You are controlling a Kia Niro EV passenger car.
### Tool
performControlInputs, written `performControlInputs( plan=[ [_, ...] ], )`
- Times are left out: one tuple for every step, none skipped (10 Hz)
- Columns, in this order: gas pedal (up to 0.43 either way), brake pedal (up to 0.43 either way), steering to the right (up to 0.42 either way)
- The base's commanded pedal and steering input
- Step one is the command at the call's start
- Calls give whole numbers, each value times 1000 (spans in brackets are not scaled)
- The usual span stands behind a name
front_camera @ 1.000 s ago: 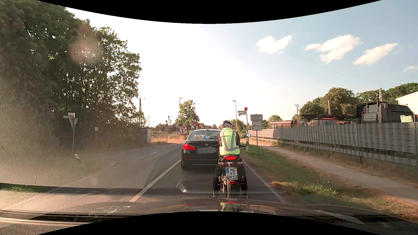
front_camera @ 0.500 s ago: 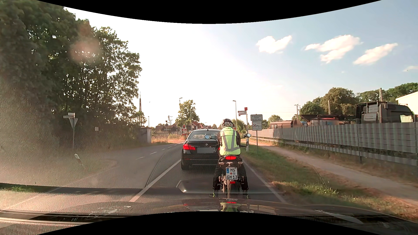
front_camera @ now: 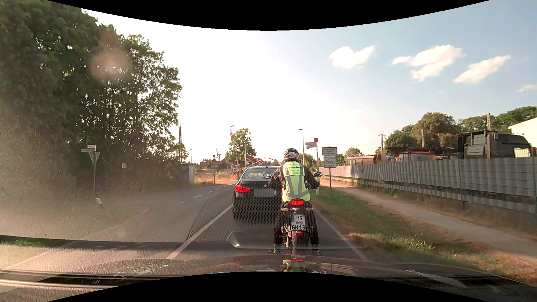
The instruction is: Follow the waypoints while adhering to traffic rules and regulations
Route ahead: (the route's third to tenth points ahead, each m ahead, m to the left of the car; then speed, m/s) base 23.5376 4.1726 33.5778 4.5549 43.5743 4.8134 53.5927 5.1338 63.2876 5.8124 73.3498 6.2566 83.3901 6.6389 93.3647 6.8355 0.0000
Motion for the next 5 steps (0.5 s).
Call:
performControlInputs(
  plan=[
    [0,0,6],
    [0,61,6],
    [0,177,6],
    [0,220,6],
    [0,244,6]
  ],
)
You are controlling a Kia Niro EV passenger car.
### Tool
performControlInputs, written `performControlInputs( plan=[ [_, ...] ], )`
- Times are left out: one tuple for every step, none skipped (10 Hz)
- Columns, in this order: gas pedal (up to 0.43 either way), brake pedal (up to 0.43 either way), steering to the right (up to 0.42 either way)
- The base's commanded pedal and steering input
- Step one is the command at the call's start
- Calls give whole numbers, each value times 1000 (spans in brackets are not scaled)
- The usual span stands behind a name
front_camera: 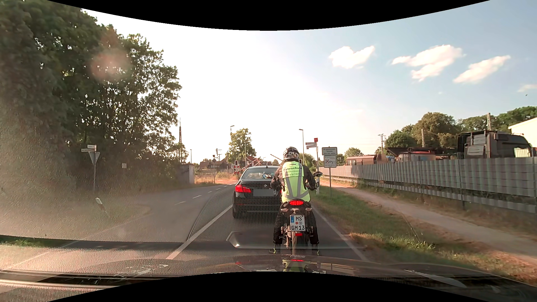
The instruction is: Follow the waypoints while adhering to traffic rules and regulations
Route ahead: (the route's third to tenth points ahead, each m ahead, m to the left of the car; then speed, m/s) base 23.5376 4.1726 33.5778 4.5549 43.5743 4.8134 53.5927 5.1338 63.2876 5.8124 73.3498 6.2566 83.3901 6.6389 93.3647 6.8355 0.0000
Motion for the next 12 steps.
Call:
performControlInputs(
  plan=[
    [0,250,6],
    [0,262,6],
    [0,268,5],
    [0,268,6],
    [0,268,6],
    [0,268,6],
    [0,268,6],
    [0,274,6],
    [0,280,6],
    [0,280,6],
    [0,280,6],
    [0,280,6]
  ],
)
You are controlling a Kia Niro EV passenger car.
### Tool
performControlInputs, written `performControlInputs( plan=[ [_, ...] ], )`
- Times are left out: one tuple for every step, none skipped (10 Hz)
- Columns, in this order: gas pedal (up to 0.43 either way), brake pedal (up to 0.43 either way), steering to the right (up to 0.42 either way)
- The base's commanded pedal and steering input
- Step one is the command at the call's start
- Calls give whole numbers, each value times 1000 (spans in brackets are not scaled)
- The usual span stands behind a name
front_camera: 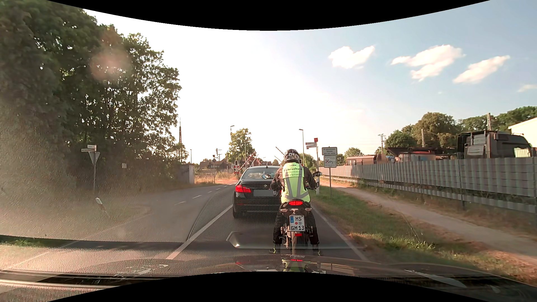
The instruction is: Follow the waypoints while adhering to traffic rules and regulations
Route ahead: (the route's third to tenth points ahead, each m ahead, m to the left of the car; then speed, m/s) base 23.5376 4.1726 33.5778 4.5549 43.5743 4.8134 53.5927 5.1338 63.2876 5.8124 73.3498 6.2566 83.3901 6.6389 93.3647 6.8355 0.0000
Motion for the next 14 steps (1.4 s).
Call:
performControlInputs(
  plan=[
    [0,280,6],
    [0,280,6],
    [0,287,6],
    [0,287,6],
    [0,293,6],
    [0,293,6],
    [0,299,6],
    [0,299,6],
    [0,299,6],
    [0,299,6],
    [0,299,6],
    [0,299,6],
    [0,299,6],
    [0,299,6]
  ],
)
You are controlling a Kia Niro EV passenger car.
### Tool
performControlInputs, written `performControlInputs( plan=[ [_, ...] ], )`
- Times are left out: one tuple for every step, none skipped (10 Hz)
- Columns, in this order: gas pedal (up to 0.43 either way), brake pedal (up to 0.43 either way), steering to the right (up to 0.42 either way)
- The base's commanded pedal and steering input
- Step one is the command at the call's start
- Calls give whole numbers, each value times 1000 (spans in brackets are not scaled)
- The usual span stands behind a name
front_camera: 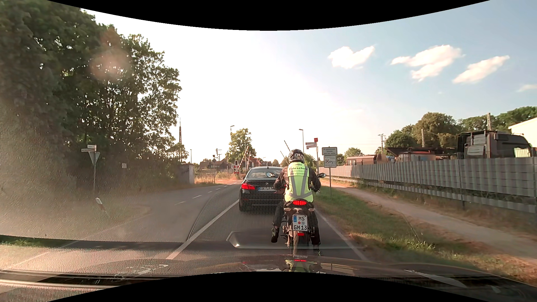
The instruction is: Follow the waypoints while adhering to traffic rules and regulations
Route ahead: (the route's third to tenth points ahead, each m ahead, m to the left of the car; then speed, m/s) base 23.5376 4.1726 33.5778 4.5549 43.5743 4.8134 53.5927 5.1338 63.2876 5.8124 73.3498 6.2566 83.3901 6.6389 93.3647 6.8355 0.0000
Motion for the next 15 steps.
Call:
performControlInputs(
  plan=[
    [0,299,6],
    [0,299,6],
    [0,280,6],
    [0,232,6],
    [0,183,6],
    [0,122,6],
    [0,0,6],
    [0,0,6],
    [0,0,6],
    [0,0,6],
    [0,0,6],
    [0,0,6],
    [0,0,6],
    [0,0,6],
    [0,0,6]
  ],
)
